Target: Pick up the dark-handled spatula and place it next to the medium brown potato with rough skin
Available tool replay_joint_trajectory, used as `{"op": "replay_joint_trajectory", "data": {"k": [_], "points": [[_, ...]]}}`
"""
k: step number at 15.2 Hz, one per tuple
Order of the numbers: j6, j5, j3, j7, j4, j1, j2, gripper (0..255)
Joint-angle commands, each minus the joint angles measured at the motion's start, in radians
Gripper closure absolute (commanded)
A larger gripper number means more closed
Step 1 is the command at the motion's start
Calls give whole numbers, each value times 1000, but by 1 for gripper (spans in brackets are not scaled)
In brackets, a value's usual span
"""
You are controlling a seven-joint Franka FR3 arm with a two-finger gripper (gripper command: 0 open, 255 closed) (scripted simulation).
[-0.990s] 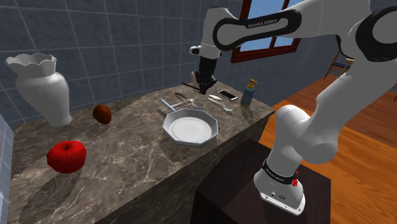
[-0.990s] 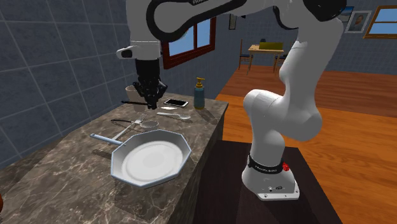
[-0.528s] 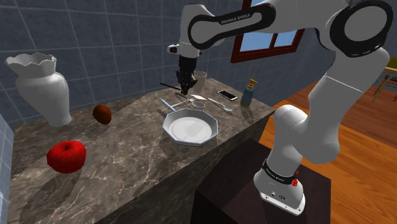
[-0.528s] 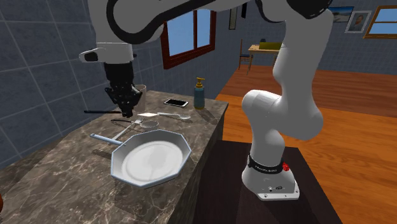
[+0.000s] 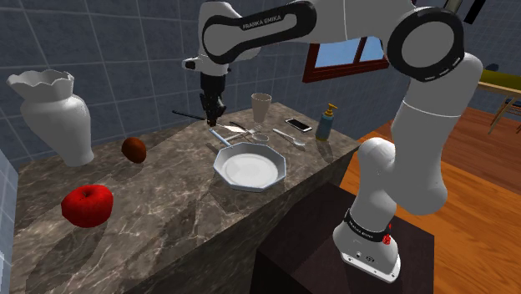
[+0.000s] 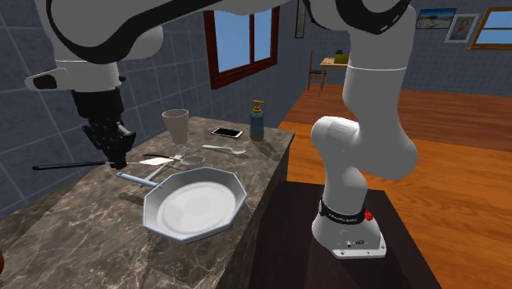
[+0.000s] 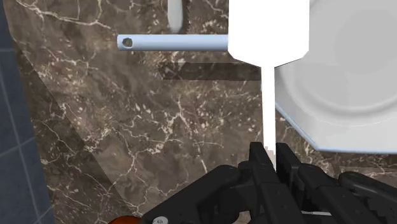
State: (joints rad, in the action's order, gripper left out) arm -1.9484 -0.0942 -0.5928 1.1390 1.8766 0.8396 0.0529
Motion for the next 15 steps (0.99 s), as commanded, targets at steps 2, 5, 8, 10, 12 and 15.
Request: {"op": "replay_joint_trajectory", "data": {"k": [2, 5, 8, 10, 12, 15], "points": [[36, -67, 13, 0, -133, -1, 117, 255], [81, -127, 30, -5, -280, -17, 236, 255], [148, -188, 56, -21, -479, -50, 381, 255], [122, -189, 60, -19, -454, -49, 381, 255], [97, -191, 61, -15, -430, -47, 384, 255], [59, -196, 64, -10, -396, -44, 389, 255]]}}
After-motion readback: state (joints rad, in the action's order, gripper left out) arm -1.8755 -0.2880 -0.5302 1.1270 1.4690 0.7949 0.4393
